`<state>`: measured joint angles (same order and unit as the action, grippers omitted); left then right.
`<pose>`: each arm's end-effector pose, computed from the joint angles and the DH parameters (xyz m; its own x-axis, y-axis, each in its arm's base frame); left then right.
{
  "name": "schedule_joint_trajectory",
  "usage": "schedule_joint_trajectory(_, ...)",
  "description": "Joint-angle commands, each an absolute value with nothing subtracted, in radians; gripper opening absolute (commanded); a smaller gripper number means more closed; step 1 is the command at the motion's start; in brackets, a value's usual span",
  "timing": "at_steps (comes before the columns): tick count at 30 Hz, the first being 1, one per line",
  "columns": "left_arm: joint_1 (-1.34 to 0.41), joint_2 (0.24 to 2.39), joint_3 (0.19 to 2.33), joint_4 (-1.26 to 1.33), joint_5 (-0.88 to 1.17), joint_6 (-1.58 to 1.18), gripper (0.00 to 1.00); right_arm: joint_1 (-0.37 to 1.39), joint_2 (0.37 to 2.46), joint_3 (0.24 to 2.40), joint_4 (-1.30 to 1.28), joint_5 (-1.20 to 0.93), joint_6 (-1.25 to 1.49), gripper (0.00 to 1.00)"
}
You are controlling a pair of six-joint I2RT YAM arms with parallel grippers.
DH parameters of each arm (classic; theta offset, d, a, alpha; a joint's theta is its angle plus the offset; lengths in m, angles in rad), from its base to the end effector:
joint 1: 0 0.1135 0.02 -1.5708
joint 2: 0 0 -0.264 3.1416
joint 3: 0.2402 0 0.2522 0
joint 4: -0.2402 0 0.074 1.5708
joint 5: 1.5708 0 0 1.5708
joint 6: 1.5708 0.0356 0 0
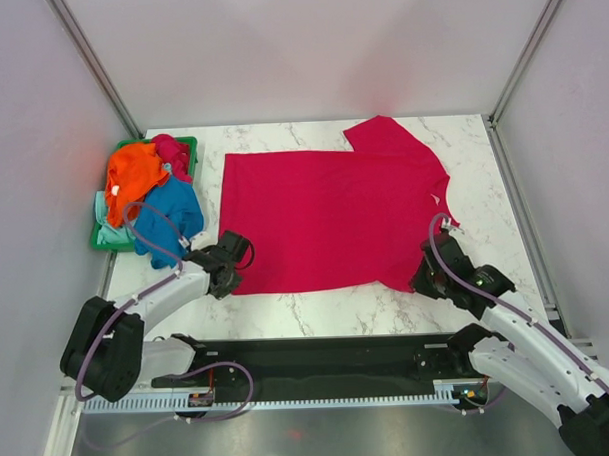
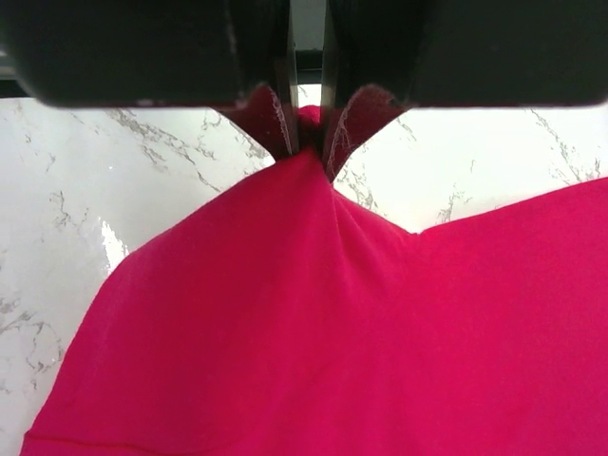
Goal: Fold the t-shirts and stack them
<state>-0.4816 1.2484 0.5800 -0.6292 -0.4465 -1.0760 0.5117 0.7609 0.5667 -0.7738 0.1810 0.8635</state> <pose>0.1794 -0.0764 0.1570 -0.6821 -0.5392 -0.4940 -0.6017 0.7977 -0.0400 0.1274 0.0642 0.2173 -0.7652 0.4278 -0.4811 0.2908 0.8964 0.3346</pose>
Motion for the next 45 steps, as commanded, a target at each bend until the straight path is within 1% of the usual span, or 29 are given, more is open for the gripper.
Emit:
schedule_joint_trajectory(1, -0.48, 1.224, 0.6, -0.581, -0.446, -1.037, 0.02, 0.503, 0.732, 0.581, -0.819, 0.199, 0.85, 0.18)
schedule_joint_trajectory(5, -0.48, 1.109, 0.641, -0.633, -0.404, -0.976, 0.02, 0.503, 0.703, 0.626, -0.876, 0.193, 0.851, 0.19)
schedule_joint_trajectory(10, -0.48, 0.974, 0.713, -0.782, -0.414, -0.95, 0.02, 0.503, 0.675, 0.65, -0.949, 0.186, 0.848, 0.2)
schedule_joint_trajectory(13, -0.48, 0.916, 0.732, -0.834, -0.405, -0.94, 0.02, 0.503, 0.657, 0.656, -0.972, 0.184, 0.854, 0.19)
schedule_joint_trajectory(19, -0.479, 0.88, 0.791, -0.862, -0.365, -0.894, 0.02, 0.503, 0.67, 0.741, -0.985, 0.225, 0.844, 0.19)
schedule_joint_trajectory(23, -0.471, 0.929, 0.86, -0.865, -0.382, -0.853, 0.02, 0.503, 0.809, 0.828, -0.937, 0.201, 0.792, 0.19)
schedule_joint_trajectory(26, -0.457, 1.005, 0.94, -0.864, -0.38, -0.813, 0.02, 0.503, 0.9, 0.891, -0.905, 0.206, 0.753, 0.19)
schedule_joint_trajectory(31, -0.387, 1.155, 1.084, -0.856, -0.356, -0.726, 0.02, 0.492, 1.02, 1.004, -0.874, 0.264, 0.69, 0.23)
schedule_joint_trajectory(34, -0.341, 1.234, 1.141, -0.845, -0.324, -0.683, 0.02, 0.463, 1.089, 1.04, -0.85, 0.267, 0.646, 0.24)
schedule_joint_trajectory(39, -0.295, 1.35, 1.183, -0.821, -0.315, -0.627, 0.02, 0.362, 1.19, 1.069, -0.795, 0.239, 0.568, 0.23)
schedule_joint_trajectory(41, -0.272, 1.416, 1.21, -0.816, -0.287, -0.611, 0.02, 0.322, 1.226, 1.081, -0.778, 0.229, 0.549, 0.19)
schedule_joint_trajectory(43, -0.267, 1.459, 1.244, -0.815, -0.262, -0.6, 0.02, 0.31, 1.255, 1.092, -0.767, 0.212, 0.532, 0.18)
schedule_joint_trajectory(44, -0.267, 1.485, 1.252, -0.816, -0.25, -0.591, 0.02, 0.308, 1.258, 1.095, -0.767, 0.195, 0.526, 0.18)
schedule_joint_trajectory(45, -0.267, 1.486, 1.256, -0.816, -0.235, -0.591, 0.02, 0.308, 1.259, 1.095, -0.762, 0.133, 0.517, 0.2)
